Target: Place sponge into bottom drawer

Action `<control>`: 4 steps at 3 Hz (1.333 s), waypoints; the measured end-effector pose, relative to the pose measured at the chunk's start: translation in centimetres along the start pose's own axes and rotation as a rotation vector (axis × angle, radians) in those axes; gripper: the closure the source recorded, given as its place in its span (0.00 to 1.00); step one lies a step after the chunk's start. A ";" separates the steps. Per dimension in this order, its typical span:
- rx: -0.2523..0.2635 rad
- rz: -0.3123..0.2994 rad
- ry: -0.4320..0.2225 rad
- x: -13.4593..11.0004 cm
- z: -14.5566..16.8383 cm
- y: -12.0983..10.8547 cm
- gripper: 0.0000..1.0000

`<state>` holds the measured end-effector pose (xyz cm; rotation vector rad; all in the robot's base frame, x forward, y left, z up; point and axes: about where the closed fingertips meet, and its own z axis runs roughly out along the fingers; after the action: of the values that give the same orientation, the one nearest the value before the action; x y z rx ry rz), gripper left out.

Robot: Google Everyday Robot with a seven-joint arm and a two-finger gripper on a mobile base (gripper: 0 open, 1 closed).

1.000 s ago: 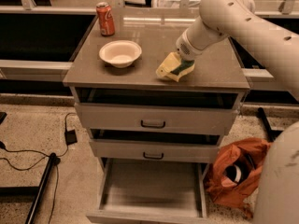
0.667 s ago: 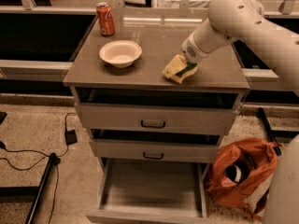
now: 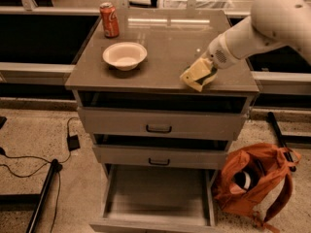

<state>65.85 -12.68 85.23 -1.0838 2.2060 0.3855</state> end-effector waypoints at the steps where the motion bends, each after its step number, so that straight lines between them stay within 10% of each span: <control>1: 0.027 -0.088 -0.040 -1.4 -3.0 4.6 1.00; 4: 0.010 -0.054 -0.042 4.7 3.7 7.9 1.00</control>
Offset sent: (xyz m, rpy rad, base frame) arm -0.0367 0.0178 0.0294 -0.0098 -0.0765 0.0428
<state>59.02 -8.71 79.23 -1.1180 2.1351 0.3704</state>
